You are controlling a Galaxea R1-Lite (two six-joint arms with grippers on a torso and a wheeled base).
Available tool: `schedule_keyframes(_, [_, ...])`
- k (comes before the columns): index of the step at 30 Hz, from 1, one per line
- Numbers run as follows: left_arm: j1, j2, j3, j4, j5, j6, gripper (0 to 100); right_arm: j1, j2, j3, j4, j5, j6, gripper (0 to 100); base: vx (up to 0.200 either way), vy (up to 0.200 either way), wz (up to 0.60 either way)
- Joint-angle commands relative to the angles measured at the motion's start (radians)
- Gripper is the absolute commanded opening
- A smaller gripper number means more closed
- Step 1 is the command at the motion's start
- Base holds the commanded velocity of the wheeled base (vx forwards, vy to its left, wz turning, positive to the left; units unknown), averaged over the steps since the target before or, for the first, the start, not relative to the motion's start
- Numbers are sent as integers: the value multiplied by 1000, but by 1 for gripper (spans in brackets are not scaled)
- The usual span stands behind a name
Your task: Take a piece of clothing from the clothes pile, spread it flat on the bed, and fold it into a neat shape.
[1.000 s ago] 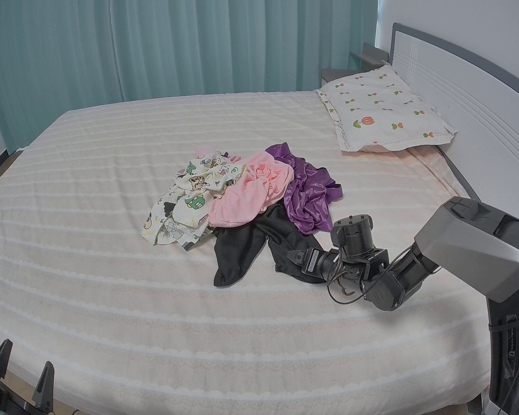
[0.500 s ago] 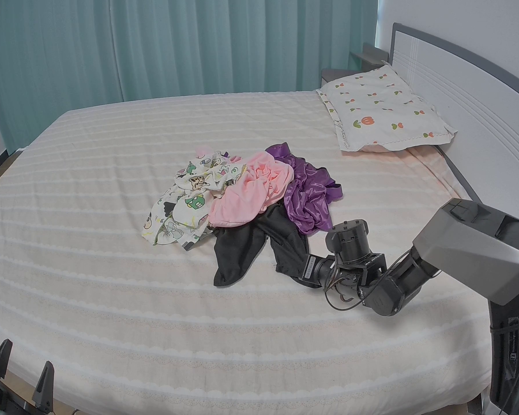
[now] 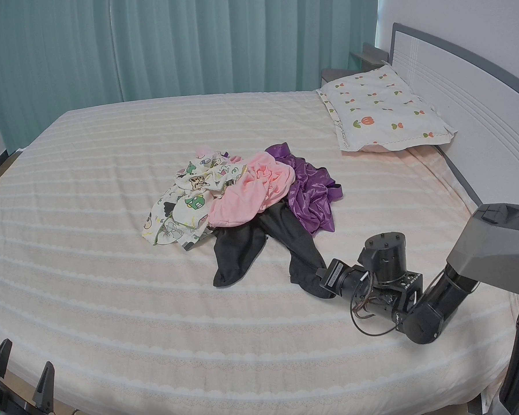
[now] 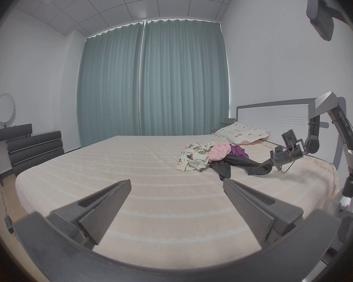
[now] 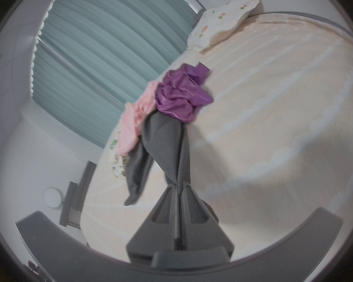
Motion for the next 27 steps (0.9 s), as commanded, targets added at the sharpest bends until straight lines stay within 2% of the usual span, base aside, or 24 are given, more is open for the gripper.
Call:
schedule_keyframes(1, [0, -8, 16, -3, -1, 31, 100, 12, -56, 189, -168, 16, 37, 0, 0, 0, 0])
schedule_keyframes(7, [0, -12, 16, -10, -6, 50, 100, 9, -114, 277, -240, 23, 95, 0, 0, 0, 0])
schedule_keyframes(11, [-3, 7, -5, -17, -6, 33, 100, 9, -106, 304, -265, 39, 104, 0, 0, 0, 0])
schedule_keyframes(13, [-9, 96, -134, -56, -9, -56, 100, 6, -105, 306, -271, 39, 106, 0, 0, 0, 0])
schedule_keyframes(14, [-12, 245, -301, -95, -12, -182, 100, 5, -109, 307, -272, 39, 110, 0, 0, 0, 0])
schedule_keyframes(15, [-2, 318, -355, -103, -18, -214, 100, 5, -111, 309, -272, 40, 112, 0, 0, 0, 0])
schedule_keyframes(18, [2, 435, -374, -98, -18, -140, 100, 3, -109, 316, -274, 40, 114, 0, 0, 0, 0])
schedule_keyframes(19, [-5, 561, -327, -77, -16, -81, 100, 3, -103, 315, -274, 40, 114, 0, 0, 0, 0])
schedule_keyframes(20, [-12, 630, -292, -86, -23, -65, 100, 3, -103, 316, -274, 39, 114, 0, 0, 0, 0])
schedule_keyframes(22, [-40, 719, -268, -105, -36, -64, 100, 3, -106, 318, -274, 39, 114, 0, 0, 0, 0])
schedule_keyframes(23, [-101, 832, -257, -152, -50, -79, 100, 2, -114, 318, -275, 39, 114, 0, 0, 0, 0])
schedule_keyframes(25, [-170, 975, -255, -203, -50, -122, 100, -1, -115, 319, -278, 39, 114, 0, 0, 0, 0])
schedule_keyframes(26, [-176, 987, -255, -209, -50, -127, 100, -1, -115, 319, -278, 39, 114, 0, 0, 0, 0])
schedule_keyframes(27, [-233, 1094, -257, -260, -42, -168, 100, -4, -112, 321, -278, 39, 114, 0, 0, 0, 0])
